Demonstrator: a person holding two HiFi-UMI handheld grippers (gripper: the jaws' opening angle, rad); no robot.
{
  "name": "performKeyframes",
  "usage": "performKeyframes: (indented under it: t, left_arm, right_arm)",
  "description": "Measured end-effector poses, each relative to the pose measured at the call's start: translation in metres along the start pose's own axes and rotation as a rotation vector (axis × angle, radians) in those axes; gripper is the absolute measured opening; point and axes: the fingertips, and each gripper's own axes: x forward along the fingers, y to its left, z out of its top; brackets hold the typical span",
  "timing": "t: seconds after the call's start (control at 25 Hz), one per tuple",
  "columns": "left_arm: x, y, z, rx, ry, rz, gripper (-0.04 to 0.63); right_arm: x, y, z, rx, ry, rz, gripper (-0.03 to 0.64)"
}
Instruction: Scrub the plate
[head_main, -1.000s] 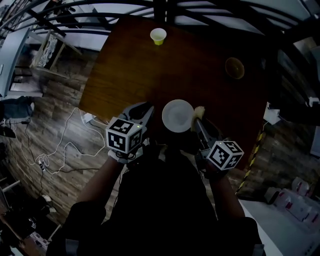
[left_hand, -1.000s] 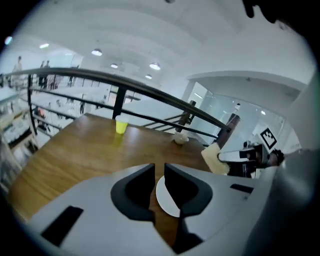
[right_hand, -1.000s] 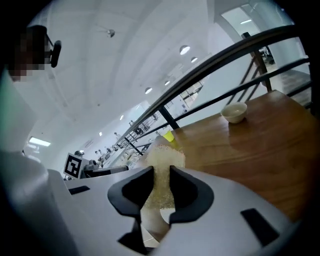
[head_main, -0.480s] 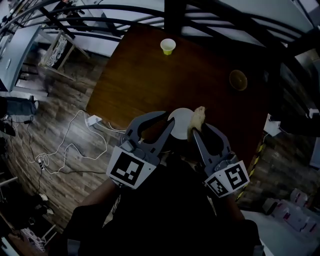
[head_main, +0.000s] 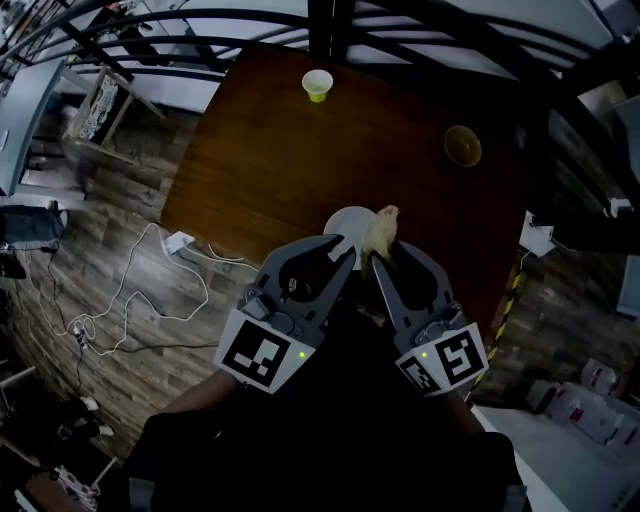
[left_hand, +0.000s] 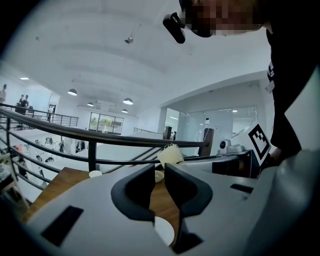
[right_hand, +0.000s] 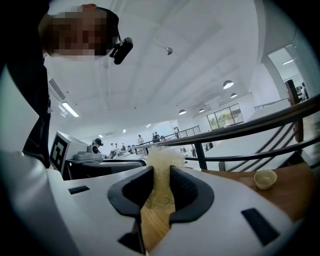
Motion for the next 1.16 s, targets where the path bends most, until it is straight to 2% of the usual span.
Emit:
performKeyframes:
  t: [1.16]
  left_arm:
    - [0.005,-0.01,0.003,0.064,0.023,-0.008,0.069]
  right_arm:
    - [-0.015,-0.008,0.0,0.02,0.005,-0.01,0.109]
